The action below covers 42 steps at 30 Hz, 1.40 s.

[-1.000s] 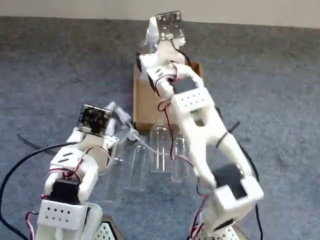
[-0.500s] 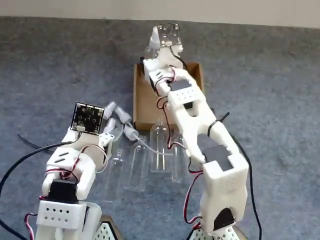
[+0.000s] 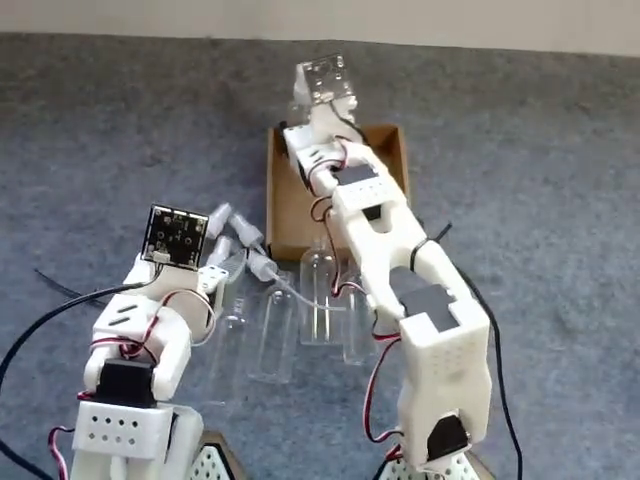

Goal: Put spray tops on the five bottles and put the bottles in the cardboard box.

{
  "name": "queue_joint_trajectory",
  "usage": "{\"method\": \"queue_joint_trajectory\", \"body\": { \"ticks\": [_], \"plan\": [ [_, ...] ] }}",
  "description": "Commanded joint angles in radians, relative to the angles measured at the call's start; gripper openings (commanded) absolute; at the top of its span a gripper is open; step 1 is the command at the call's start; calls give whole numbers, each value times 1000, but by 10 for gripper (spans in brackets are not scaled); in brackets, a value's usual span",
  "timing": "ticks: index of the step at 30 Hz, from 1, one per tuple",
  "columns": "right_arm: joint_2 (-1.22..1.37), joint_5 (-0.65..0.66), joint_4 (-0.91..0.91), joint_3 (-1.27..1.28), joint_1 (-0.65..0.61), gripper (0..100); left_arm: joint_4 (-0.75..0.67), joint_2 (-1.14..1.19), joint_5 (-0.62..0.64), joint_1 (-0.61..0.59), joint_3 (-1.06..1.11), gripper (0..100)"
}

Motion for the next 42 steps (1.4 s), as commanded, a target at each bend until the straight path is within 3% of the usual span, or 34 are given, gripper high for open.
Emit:
{"method": "queue_joint_trajectory", "body": {
  "ticks": [1, 6, 21, 26, 33, 42],
  "plan": [
    [-22, 31, -8, -25, -47, 23, -40, -8, -8, -15, -7, 245],
    [-22, 25, -10, -21, -48, 92, -40, -7, -8, -15, -7, 245],
    [-21, 29, -4, -13, -48, 103, -40, -5, -8, -15, -7, 245],
    [-24, 25, 35, -15, -48, 173, -40, -5, -8, -15, -5, 245],
    [-25, 25, 44, -15, -48, 183, -40, -5, -8, -15, -5, 245],
    [-27, 25, 45, -15, -71, 269, -40, -4, -8, -15, -5, 245]
  ]
}}
